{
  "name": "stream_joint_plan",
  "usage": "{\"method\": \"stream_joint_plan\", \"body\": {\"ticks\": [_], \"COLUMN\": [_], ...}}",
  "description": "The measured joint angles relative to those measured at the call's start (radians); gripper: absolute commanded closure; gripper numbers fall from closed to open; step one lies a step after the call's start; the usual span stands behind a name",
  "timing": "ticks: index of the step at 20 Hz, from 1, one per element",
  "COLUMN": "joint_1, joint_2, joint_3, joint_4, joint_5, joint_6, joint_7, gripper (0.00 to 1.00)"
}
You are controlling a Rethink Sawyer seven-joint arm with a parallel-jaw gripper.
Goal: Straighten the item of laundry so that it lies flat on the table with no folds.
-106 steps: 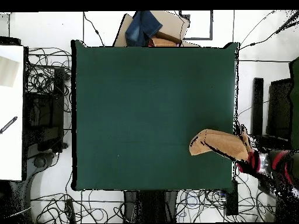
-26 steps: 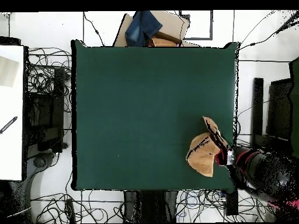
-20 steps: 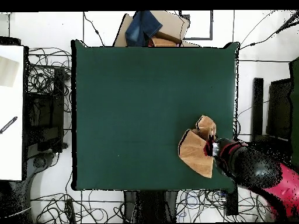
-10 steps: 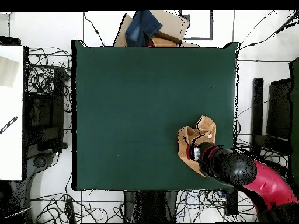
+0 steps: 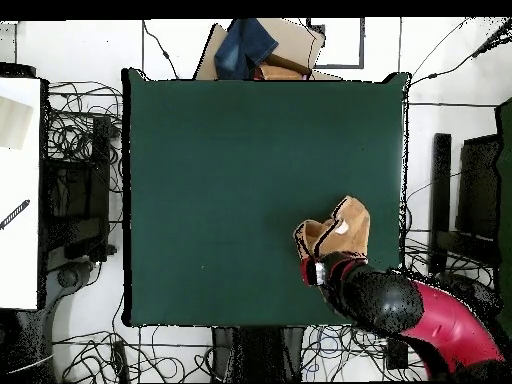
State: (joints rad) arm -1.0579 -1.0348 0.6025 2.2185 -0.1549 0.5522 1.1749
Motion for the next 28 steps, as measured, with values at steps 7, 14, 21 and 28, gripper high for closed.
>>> {"method": "stream_joint_plan", "body": {"ticks": [7, 14, 21, 28], "joint_1": [-0.002, -0.006, -0.009, 0.018], "joint_2": [-0.134, -0.238, -0.27, -0.266], "joint_3": [0.051, 0.077, 0.077, 0.073], "joint_4": [0.068, 0.095, 0.095, 0.095], "joint_5": [0.094, 0.17, 0.192, 0.181], "joint_6": [0.0, 0.019, 0.037, 0.031], "joint_7": [0.0, 0.0, 0.0, 0.0], "gripper": [1.0, 1.0, 1.0, 1.0]}}
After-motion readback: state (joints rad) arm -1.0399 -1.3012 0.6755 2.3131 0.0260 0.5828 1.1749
